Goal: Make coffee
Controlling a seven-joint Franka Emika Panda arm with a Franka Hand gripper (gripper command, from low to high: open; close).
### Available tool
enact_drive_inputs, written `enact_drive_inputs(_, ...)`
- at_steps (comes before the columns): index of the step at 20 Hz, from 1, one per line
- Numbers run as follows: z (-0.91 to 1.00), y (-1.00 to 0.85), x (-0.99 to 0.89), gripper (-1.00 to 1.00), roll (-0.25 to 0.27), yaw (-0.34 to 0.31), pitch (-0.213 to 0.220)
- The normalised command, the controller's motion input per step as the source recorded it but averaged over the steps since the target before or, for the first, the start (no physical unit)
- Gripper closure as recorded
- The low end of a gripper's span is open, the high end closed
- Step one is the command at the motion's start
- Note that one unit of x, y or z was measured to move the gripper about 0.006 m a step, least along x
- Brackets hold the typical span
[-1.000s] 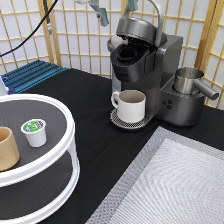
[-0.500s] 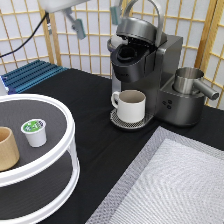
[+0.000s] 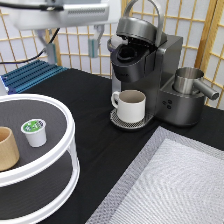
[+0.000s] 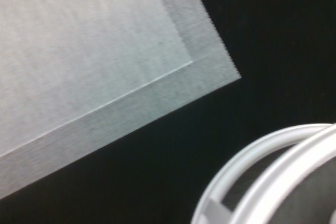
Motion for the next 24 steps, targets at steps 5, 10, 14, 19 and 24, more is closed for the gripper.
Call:
enact_drive_inputs(5,-0.49,-0.40,-0.42,-1.00,0.004,-0.205,-0.088)
enact_drive_inputs(10,-0.52,-0.28,-0.30,-1.00,0.000,-0.280,-0.064)
enact_drive_inputs(14,-0.35,-0.14,-0.08,-1.00,0.000,-0.337,-0.071)
enact_drive_inputs(19,0.06,0.02,0.01,-1.00,-0.067,-0.353,-0.093)
enact_drive_inputs(24,0.04,0.01,-0.04,-1.00,-0.143,-0.308,-0.057)
